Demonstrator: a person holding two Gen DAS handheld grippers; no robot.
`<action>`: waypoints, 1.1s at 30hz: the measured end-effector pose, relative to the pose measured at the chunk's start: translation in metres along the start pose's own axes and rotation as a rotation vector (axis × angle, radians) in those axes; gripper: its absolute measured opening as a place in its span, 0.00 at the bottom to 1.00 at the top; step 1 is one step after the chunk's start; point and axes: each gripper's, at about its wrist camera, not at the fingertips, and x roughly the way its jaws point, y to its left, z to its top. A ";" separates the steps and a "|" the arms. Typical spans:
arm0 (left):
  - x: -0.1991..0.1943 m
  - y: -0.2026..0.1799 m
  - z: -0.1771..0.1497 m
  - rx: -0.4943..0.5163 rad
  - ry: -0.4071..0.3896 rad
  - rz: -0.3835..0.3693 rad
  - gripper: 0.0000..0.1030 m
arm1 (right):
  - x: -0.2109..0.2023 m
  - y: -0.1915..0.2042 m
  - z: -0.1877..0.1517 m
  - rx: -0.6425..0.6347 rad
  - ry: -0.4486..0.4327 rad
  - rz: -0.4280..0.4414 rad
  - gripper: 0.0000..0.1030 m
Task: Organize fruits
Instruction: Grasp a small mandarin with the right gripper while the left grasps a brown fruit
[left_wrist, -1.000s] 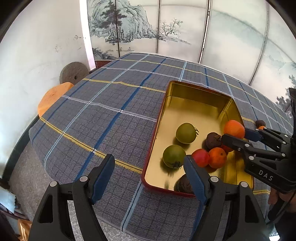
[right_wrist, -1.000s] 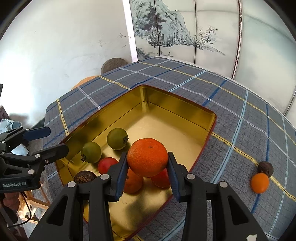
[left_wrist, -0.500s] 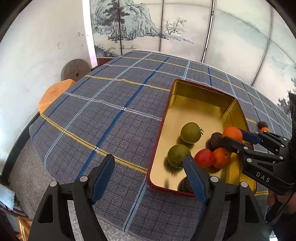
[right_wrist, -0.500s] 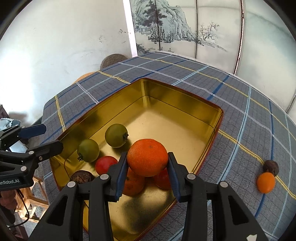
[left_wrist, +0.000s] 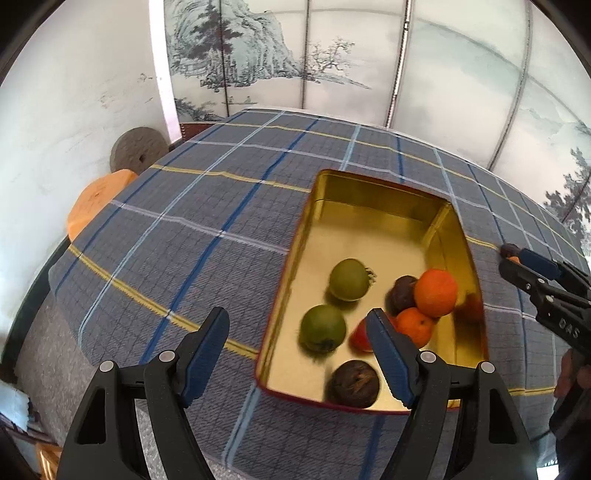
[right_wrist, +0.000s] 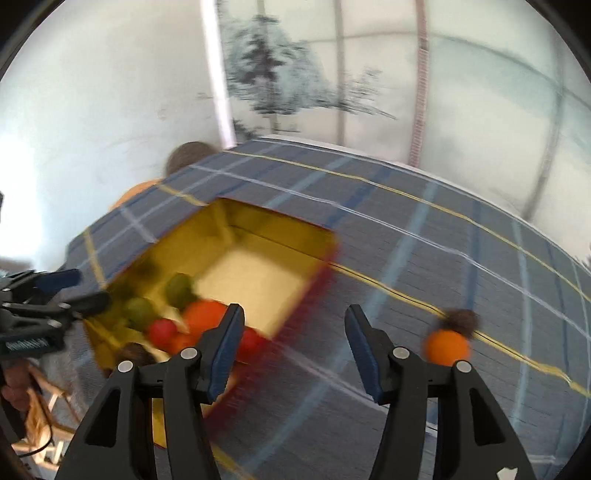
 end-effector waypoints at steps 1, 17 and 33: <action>0.000 -0.003 0.001 0.005 0.000 -0.006 0.75 | 0.000 -0.009 -0.002 0.015 0.005 -0.017 0.52; 0.009 -0.064 0.021 0.103 0.013 -0.073 0.75 | 0.036 -0.104 -0.030 0.142 0.096 -0.173 0.52; 0.016 -0.156 0.040 0.238 0.011 -0.175 0.75 | 0.029 -0.117 -0.045 0.170 0.081 -0.138 0.34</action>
